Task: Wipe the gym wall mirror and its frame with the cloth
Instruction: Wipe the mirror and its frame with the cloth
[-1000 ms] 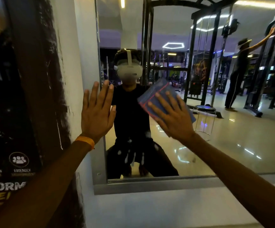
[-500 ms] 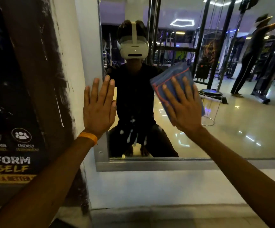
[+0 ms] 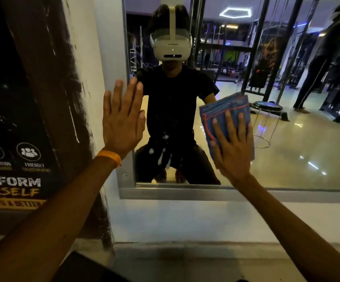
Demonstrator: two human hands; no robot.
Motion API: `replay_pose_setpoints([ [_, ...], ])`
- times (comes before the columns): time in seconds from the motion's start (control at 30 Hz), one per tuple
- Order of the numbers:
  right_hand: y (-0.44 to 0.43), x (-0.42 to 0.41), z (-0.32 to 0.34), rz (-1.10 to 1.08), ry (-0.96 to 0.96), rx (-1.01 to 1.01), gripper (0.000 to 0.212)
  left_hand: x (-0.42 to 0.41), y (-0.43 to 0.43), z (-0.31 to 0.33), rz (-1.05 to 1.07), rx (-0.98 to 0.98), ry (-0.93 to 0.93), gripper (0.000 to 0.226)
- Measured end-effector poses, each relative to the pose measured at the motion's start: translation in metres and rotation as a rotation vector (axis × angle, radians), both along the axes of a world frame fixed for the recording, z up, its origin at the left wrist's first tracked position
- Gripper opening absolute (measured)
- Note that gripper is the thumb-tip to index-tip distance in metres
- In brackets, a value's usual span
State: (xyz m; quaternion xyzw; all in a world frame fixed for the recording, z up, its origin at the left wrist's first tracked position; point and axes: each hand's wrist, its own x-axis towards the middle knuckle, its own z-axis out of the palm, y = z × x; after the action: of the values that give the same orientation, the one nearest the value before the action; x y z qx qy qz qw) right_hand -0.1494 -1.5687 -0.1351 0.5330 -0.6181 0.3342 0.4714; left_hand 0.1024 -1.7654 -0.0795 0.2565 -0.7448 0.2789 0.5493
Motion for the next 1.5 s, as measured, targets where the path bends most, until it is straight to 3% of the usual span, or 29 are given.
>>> replay_pose_setpoints([
  [0.07,-0.004,0.017,-0.045,0.028,0.061,0.110,0.060,0.000,0.000,-0.002,0.003,0.000,0.003,0.062],
  [0.13,-0.001,0.023,-0.099,0.046,0.286,0.354,0.062,-0.001,0.000,-0.008,0.016,0.008,0.005,0.063],
  [0.2,0.006,0.004,-0.108,0.048,0.439,0.472,0.060,0.000,0.000,-0.017,0.013,0.015,0.001,0.064],
  [0.3,0.013,-0.022,-0.058,0.049,0.397,0.329,0.055,-0.001,-0.002,-0.024,0.011,0.000,0.004,0.064],
  [0.43,0.007,-0.005,-0.021,0.030,-0.060,0.023,0.058,-0.003,-0.004,-0.024,0.016,-0.008,0.027,0.063],
  [0.5,-0.005,0.017,-0.056,0.039,-0.034,0.086,0.057,-0.004,-0.005,-0.025,0.018,-0.012,0.033,0.064],
  [0.57,-0.004,0.019,-0.096,0.027,0.156,0.252,0.058,-0.004,-0.006,-0.025,0.022,-0.012,0.027,0.064],
  [0.67,0.010,-0.011,-0.088,0.015,0.356,0.352,0.058,-0.004,-0.007,-0.025,0.026,-0.004,0.029,0.065],
  [0.73,0.013,-0.022,-0.057,-0.001,0.276,0.270,0.060,-0.005,-0.007,-0.026,0.026,0.000,0.037,0.065],
  [0.83,0.002,-0.003,-0.031,-0.030,-0.066,0.039,0.062,-0.004,-0.004,-0.025,0.026,-0.014,0.033,0.064],
  [0.87,-0.006,0.009,-0.037,-0.029,-0.095,0.019,0.065,-0.004,-0.003,-0.025,0.026,-0.019,0.025,0.063],
  [0.9,-0.015,0.021,-0.052,-0.029,-0.038,0.058,0.071,-0.003,-0.003,-0.025,0.025,-0.017,0.018,0.063],
  [1.0,-0.024,0.030,-0.104,-0.015,0.404,0.317,0.094,-0.001,-0.002,-0.024,0.020,-0.013,0.002,0.063],
  [1.07,-0.023,0.017,-0.100,-0.011,0.556,0.360,0.090,-0.001,-0.001,-0.023,0.009,-0.007,-0.003,0.063],
  [1.13,-0.026,0.012,-0.062,0.053,0.556,0.290,0.072,0.000,0.000,-0.022,0.002,0.001,0.001,0.061],
  [1.2,-0.032,0.012,-0.007,0.060,0.418,0.180,0.055,0.000,0.001,-0.022,-0.004,0.018,-0.001,0.061],
  [1.27,-0.043,0.021,0.028,0.013,0.280,0.080,0.053,0.000,0.001,-0.022,-0.007,0.027,-0.005,0.061],
  [1.37,-0.049,0.043,-0.005,-0.022,0.228,0.083,0.057,0.001,0.000,-0.021,0.000,0.030,-0.007,0.060],
  [1.5,-0.036,0.033,-0.080,-0.013,0.507,0.360,0.061,0.002,0.002,-0.020,-0.009,0.050,-0.030,0.060],
])
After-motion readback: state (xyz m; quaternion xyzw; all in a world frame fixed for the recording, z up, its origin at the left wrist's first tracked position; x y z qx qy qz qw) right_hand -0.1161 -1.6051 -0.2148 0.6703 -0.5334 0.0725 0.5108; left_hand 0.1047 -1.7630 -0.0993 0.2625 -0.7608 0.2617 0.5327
